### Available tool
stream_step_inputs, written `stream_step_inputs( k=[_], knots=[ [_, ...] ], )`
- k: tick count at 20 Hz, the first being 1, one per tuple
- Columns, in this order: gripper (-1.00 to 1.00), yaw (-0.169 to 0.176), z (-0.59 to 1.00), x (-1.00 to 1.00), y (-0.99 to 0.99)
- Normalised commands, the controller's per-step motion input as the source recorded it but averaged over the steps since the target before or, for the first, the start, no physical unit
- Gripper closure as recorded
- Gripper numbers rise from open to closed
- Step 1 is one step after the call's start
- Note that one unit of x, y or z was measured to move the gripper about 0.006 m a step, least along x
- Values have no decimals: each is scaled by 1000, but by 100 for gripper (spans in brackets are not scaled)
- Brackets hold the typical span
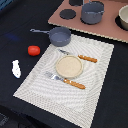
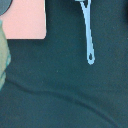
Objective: Place the pan onto the stove and place the fish and sausage into the pan.
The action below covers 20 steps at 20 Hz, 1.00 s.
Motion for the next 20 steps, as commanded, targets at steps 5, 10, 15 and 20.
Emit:
stream_step_inputs(
  k=[5, 10, 15, 20],
  knots=[
    [-100, -4, -18, 303, -99],
    [-100, -78, -228, 481, -337],
    [-100, -72, -203, 519, -434],
    [-100, -75, -427, 310, -241]
  ],
)
